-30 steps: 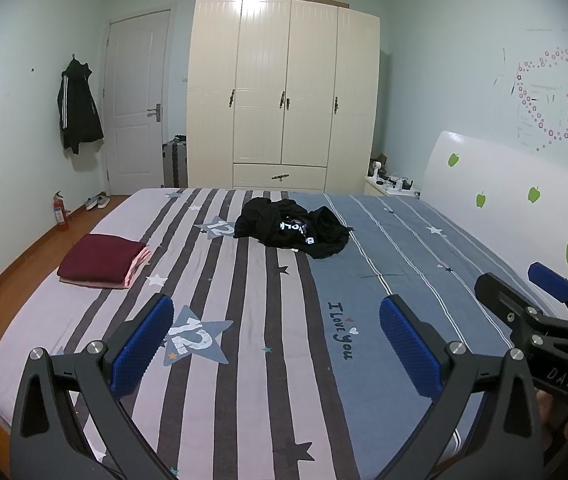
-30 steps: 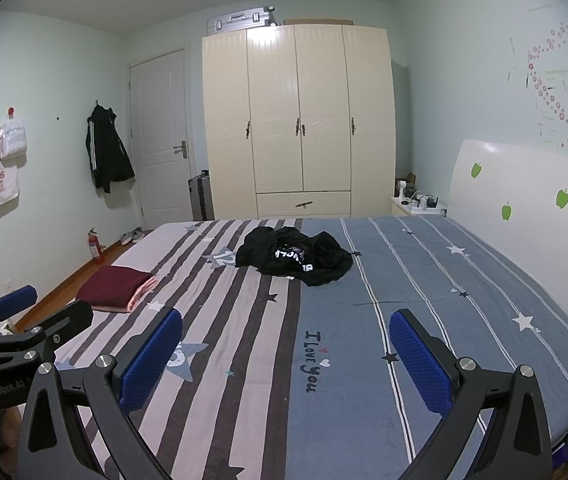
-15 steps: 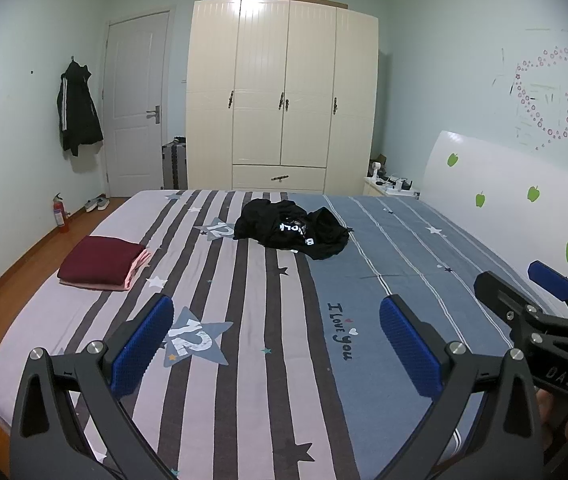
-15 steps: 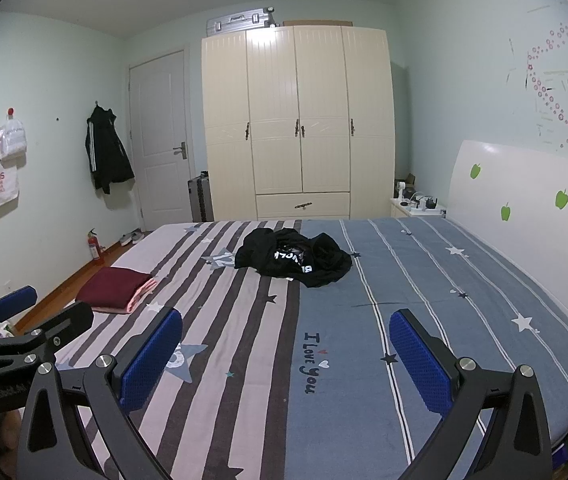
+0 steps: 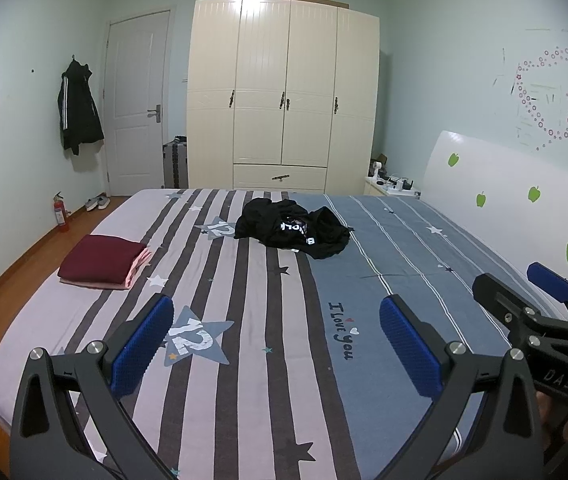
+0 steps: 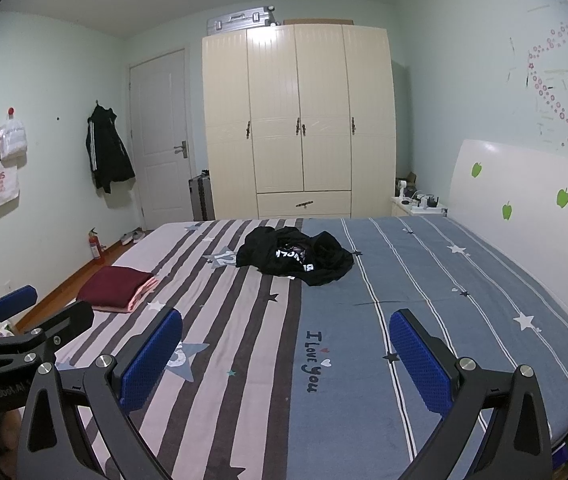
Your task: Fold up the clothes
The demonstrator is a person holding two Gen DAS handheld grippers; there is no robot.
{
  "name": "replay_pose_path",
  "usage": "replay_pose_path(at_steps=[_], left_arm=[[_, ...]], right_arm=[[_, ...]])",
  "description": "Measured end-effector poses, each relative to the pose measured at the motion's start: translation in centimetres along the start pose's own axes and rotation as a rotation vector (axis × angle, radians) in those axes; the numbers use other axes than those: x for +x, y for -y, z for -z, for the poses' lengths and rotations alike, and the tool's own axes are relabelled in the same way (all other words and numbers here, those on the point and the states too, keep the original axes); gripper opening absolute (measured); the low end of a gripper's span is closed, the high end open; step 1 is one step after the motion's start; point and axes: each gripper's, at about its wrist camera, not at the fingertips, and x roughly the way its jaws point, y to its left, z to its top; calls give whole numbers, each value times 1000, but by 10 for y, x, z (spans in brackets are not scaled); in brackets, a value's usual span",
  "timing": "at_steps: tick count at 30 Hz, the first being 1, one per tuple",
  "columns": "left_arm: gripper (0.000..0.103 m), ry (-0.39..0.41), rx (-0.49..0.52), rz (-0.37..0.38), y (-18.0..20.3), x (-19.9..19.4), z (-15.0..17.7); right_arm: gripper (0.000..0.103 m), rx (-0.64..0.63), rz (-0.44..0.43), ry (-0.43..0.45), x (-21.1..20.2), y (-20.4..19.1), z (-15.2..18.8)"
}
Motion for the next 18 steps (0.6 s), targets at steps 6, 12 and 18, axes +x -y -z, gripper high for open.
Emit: replay_pose_path(at_steps=[6, 12, 18], left_arm=[[102, 0, 1, -2, 0, 0, -1], [102, 2, 2, -1, -1, 0, 0], [102, 1, 0, -1, -2, 0, 1]], right_arm=[[103, 0, -2, 1, 0, 2, 0], [103, -1, -5, 1, -1, 2, 0], [103, 0, -3, 1, -1, 0, 0]])
